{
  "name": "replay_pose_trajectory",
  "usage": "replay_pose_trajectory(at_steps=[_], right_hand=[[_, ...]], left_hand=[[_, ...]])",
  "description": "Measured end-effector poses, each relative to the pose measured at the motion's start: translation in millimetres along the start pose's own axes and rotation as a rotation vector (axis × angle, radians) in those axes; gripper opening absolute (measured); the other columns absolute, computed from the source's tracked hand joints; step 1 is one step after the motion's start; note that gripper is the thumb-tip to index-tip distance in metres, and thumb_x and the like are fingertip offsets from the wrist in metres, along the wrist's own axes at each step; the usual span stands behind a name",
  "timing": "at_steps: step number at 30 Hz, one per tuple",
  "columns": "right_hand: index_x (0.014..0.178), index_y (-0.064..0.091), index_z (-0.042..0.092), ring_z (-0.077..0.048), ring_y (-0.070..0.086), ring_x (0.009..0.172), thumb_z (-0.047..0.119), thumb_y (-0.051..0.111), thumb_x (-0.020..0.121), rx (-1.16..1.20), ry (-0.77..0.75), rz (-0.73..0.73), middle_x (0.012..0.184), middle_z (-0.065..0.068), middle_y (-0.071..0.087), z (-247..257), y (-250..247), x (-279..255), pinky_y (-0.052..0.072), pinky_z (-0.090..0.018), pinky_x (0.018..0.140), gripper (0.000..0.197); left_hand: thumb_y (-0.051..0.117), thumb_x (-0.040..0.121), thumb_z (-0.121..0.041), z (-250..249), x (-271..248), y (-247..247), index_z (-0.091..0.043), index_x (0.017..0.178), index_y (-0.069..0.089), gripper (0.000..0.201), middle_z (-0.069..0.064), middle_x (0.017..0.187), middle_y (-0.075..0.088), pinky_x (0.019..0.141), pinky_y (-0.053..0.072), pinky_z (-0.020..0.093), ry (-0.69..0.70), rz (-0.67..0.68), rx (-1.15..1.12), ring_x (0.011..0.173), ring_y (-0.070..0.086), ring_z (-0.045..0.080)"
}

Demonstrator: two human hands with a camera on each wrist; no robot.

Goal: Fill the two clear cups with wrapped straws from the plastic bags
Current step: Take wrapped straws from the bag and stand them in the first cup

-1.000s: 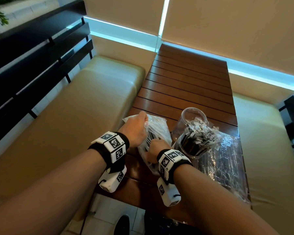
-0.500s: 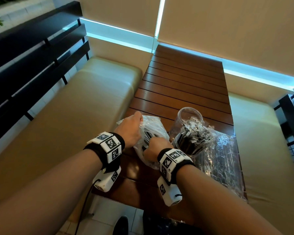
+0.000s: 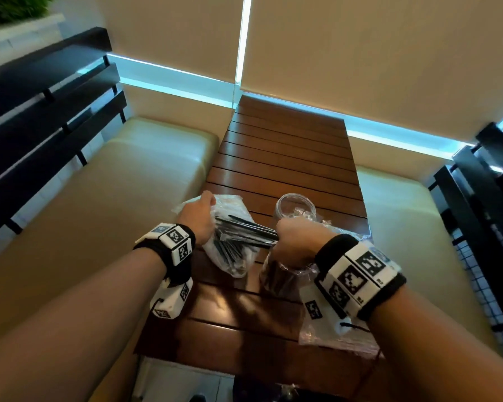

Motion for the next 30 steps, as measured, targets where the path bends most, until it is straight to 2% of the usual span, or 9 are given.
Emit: replay_pose_trajectory(at_steps=[4,8,11,15,17,19,23,27,30], right_hand=[[0.100,0.058,0.014,-0.008,0.048,0.069,0.024,0.052,0.097,0.050,0.018,-0.016,0.081,0.002,0.052,-24,-20,-22,0.036,-0.020,0.054,0.012],[0.093,0.058,0.020,-0.010,0.055,0.074,0.031,0.055,0.096,0.161,-0.009,-0.043,0.087,0.002,0.060,-43,-31,-39,0.041,-0.024,0.059,0.012],[0.082,0.057,0.022,-0.007,0.050,0.059,0.029,0.055,0.097,0.258,-0.041,-0.028,0.074,0.005,0.056,-51,-32,-45,0.038,-0.020,0.051,0.017],[0.084,0.060,0.017,-0.008,0.043,0.048,0.029,0.055,0.098,0.501,-0.058,-0.017,0.069,0.001,0.054,-54,-25,-42,0.035,-0.021,0.042,0.020],[0.081,0.060,0.016,-0.006,0.043,0.048,0.027,0.053,0.099,0.599,-0.077,-0.078,0.068,0.002,0.053,-54,-21,-35,0.035,-0.018,0.043,0.022],[0.085,0.061,0.015,-0.004,0.044,0.048,0.028,0.052,0.100,0.654,-0.063,-0.123,0.067,0.003,0.053,-52,-15,-26,0.035,-0.016,0.042,0.023],[0.099,0.064,0.003,-0.007,0.046,0.051,0.030,0.050,0.101,0.700,-0.040,-0.153,0.072,-0.001,0.055,-50,2,-7,0.037,-0.020,0.046,0.030],[0.095,0.064,0.004,-0.015,0.054,0.063,0.034,0.049,0.100,0.714,-0.069,-0.268,0.075,-0.005,0.060,-50,4,-1,0.047,-0.031,0.058,0.034],[0.086,0.060,0.012,-0.016,0.058,0.068,0.033,0.049,0.100,0.597,-0.090,-0.380,0.076,-0.001,0.062,-46,4,-1,0.047,-0.030,0.060,0.028]], left_hand=[[0.049,0.088,-0.002,-7,7,-4,-0.013,0.133,0.044,0.046,0.024,0.121,0.061,0.082,0.044,0.036,-0.020,0.005,0.020,0.106,0.059,0.040],[0.049,0.091,-0.007,-7,5,1,-0.015,0.141,0.039,0.052,0.023,0.123,0.061,0.088,0.045,0.037,-0.035,0.037,0.032,0.112,0.058,0.040],[0.048,0.092,-0.014,-8,1,7,-0.016,0.139,0.041,0.048,0.018,0.128,0.059,0.096,0.047,0.037,-0.054,0.133,0.071,0.116,0.057,0.036],[0.046,0.093,-0.035,-23,-20,10,-0.006,0.145,0.035,0.060,0.018,0.148,0.040,0.111,0.034,0.037,0.016,0.349,0.222,0.134,0.041,0.033],[0.052,0.094,-0.031,-32,-29,1,-0.011,0.150,0.027,0.065,0.013,0.155,0.027,0.116,0.027,0.036,0.078,0.357,0.224,0.142,0.029,0.029],[0.057,0.087,-0.019,-43,-32,-16,-0.017,0.150,0.030,0.069,0.006,0.151,0.032,0.110,0.036,0.035,0.091,0.292,0.119,0.136,0.036,0.023],[0.058,0.063,-0.011,-72,-34,-34,-0.009,0.122,0.055,0.060,0.016,0.116,0.061,0.078,0.054,0.034,0.121,0.364,-0.199,0.094,0.055,0.020],[0.057,0.053,-0.014,-89,-36,-38,-0.011,0.109,0.060,0.057,0.011,0.125,0.061,0.100,0.047,0.045,0.040,0.466,-0.616,0.116,0.058,0.025],[0.069,0.066,-0.040,-95,-37,-36,-0.022,0.100,0.069,0.039,0.000,0.115,0.069,0.105,0.038,0.049,0.002,0.499,-0.826,0.114,0.060,0.016]])
Point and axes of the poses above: each hand's wrist, its own x-axis towards the middle knuckle, its own y-axis out of the palm, z = x × y, the point moved 2 cm from there along x, towards the middle knuckle
